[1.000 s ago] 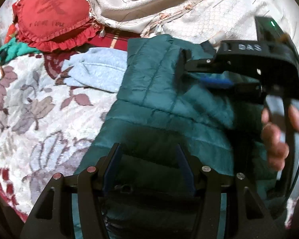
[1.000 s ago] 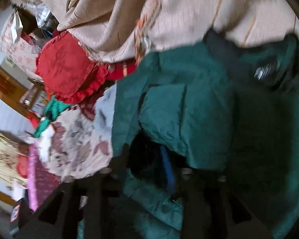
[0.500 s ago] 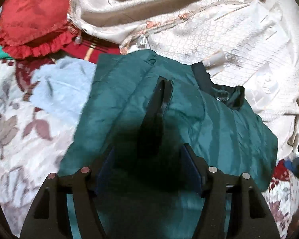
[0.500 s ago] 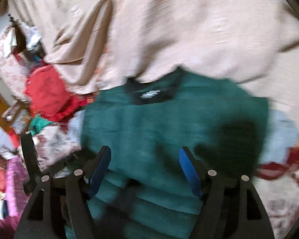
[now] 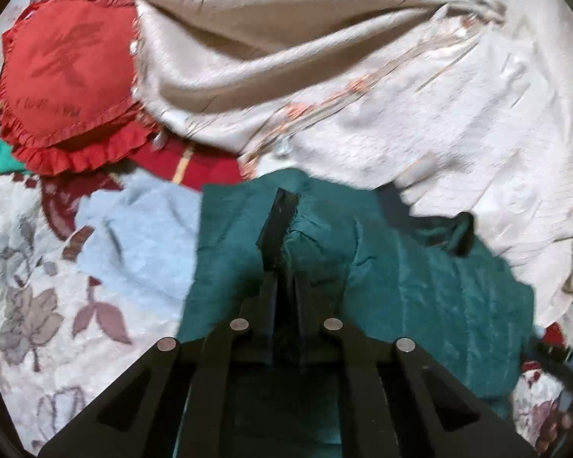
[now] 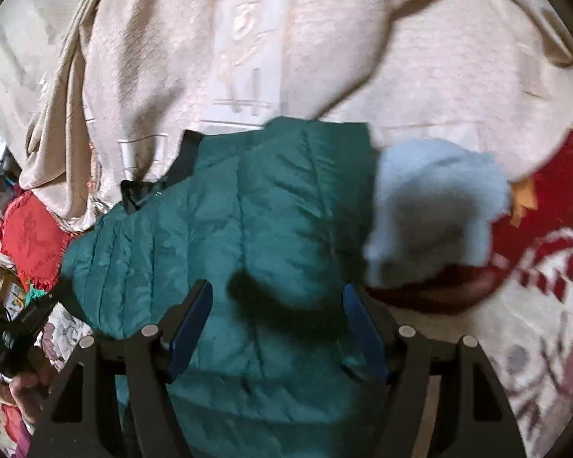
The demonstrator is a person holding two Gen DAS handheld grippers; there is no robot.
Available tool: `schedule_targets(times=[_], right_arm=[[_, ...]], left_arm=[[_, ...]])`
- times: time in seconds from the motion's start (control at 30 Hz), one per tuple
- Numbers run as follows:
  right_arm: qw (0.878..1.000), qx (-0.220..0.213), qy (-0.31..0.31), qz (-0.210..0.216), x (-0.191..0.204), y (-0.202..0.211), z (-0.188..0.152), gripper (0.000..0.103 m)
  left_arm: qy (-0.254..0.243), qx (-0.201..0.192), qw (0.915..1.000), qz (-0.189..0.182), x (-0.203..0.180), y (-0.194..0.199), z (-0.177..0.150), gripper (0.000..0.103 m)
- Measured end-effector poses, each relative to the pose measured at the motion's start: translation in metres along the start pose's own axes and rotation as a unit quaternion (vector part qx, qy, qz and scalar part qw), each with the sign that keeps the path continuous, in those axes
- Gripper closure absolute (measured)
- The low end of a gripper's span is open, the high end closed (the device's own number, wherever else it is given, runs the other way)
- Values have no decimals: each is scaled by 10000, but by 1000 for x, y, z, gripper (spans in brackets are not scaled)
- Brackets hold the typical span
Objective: Fold large clothes
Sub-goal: 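Carry the sleeve with the right gripper across the jacket body, then lower the sleeve onto the jacket and open the right gripper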
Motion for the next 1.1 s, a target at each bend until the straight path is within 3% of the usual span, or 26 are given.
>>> schedule_targets(times=[0.2,0.3,0.4,0.5,0.6,0.77,0.87,1.1], right_arm=[[9971,345,402,-548,16,-66,16,25],[9946,534,525,-713,20,-71,23,25],[9948,322,686,-673,34,-44,27,25],[9935,42,960,-606,54,-19,26,25],[9904,274,1258,-505,74,-26,16,25],[9830,742,1592,-543,91,-82,2,25],[9801,638,1690,-819,83,-107,6,25],[9820,378,1596,-933,78,-131,30,22]], left_arm=[[-8,326,9991,262,21,-14,-15,101],[-48,122,9992,375,25,0,-5,81],[-17,-263,9993,275,26,23,4,75],[-128,-403,9990,116,15,33,5,75],[-415,-212,9989,-18,-6,24,-7,75],[-948,-24,9950,312,-31,-6,-29,75],[-1173,-10,9918,501,-42,-24,-33,75],[-1196,18,9906,671,-49,-41,-26,75]])
Point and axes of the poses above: each gripper's, at about its wrist camera, not at the fingertips, and y roughly against the way its jaws point, x to its left, z to its top, the point moved 4 cm from there along -y, roughly the way its jaws point, and after that the axes turned 15 degrees about z, right-handed, at the moved point
